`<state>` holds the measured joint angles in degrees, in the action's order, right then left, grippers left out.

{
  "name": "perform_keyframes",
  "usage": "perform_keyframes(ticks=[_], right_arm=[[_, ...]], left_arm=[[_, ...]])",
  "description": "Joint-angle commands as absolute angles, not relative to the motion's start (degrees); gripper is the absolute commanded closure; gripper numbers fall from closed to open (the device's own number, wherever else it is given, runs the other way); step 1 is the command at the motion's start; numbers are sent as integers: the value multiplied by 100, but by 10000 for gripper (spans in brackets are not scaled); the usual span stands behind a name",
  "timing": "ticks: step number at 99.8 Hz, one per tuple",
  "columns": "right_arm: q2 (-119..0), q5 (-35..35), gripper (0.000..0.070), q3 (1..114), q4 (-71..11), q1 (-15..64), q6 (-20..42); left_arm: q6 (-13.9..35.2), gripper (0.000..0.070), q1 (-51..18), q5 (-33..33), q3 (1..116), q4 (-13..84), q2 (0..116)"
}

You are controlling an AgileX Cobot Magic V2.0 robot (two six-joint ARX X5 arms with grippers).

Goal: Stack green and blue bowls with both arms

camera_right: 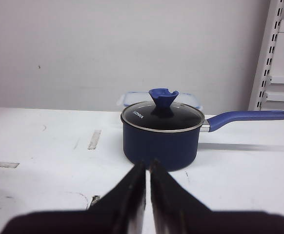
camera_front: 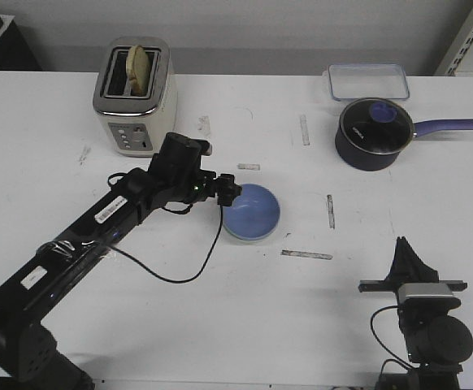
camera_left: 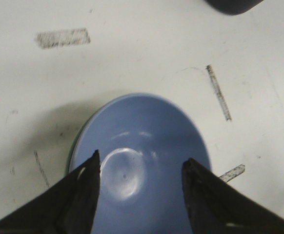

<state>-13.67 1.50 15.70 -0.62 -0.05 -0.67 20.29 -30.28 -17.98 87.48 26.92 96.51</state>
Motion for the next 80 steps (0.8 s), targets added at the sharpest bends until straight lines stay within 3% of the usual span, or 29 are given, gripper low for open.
perform_keyframes(ticks=[1, 21, 30, 38, 54, 68, 80], right_arm=[[-1354, 145, 695, 1575, -1, -5, -115], [-1354, 148, 695, 1575, -1, -5, -115], [-1354, 145, 695, 1575, -1, -5, -115], [-1354, 148, 695, 1575, -1, -5, -115], [-1354, 148, 695, 1575, -1, -5, -115], [-1354, 148, 695, 1575, 1, -5, -115], [-1354, 148, 695, 1575, -1, -5, -115]], left_arm=[[1444, 372, -3061, -1802, 8689, 2381, 9476], [91, 374, -2991, -1800, 7644, 1004, 8707], [-272, 378, -2882, -1796, 6982, 311, 8294], [-298, 442, -2764, -1706, 6316, -346, 7881], [-298, 696, -2510, -1109, 5063, -1387, 7011], [-193, 700, -2196, -576, 4241, -1656, 6259], [-58, 700, -1839, -484, 3656, -1627, 5599]])
